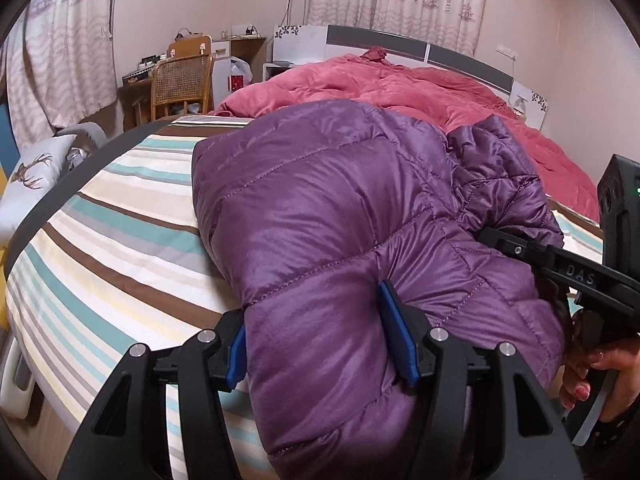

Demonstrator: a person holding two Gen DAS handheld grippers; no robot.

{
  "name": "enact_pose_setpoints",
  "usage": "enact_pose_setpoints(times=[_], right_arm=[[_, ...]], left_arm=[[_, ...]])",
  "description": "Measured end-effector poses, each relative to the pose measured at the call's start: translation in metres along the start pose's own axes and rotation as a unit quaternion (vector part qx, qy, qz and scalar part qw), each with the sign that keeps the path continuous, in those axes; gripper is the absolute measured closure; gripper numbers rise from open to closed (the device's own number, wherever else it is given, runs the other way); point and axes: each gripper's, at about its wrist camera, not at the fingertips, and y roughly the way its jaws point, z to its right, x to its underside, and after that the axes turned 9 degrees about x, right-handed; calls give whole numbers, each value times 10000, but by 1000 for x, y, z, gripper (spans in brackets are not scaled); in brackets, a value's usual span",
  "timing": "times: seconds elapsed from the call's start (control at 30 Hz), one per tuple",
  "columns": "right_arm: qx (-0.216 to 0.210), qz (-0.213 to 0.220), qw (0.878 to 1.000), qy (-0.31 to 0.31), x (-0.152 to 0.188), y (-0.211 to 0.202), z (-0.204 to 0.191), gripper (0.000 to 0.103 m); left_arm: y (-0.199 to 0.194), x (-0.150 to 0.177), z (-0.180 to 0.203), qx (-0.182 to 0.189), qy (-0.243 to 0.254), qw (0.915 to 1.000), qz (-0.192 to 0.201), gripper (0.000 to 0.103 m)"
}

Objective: Fold large clothes

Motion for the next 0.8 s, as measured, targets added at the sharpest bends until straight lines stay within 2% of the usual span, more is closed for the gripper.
enact_pose_setpoints(times=[0.17,0.27,0.5,0.63,0.7,0.77,0.8], right_arm=[[37,-54,9999,87,3,2,4,60],[188,-19,9998,14,1,-4,0,51],[382,331,9987,-112,-1,-37,-8,51],[584,806,9948,-222,-9,-61,-12,51],[725,1066,9914,-235,-18,-70,-14,51],[781,1074,9906,-313,-28,-68,-17,51],[826,1023,9905,-413,-34,-64,-20,60]], left_arm=[[0,5,2,-96,-74,9999,30,42],[-8,9,3,-116,-151,9998,14,39],[-29,9,4,-366,-133,9991,148,30],[-37,2,4,-695,101,9972,249,29],[-38,-2,1,-768,46,9967,261,29],[-37,-4,0,-829,-25,9963,234,29],[-34,-5,-1,-860,-51,9961,199,29]])
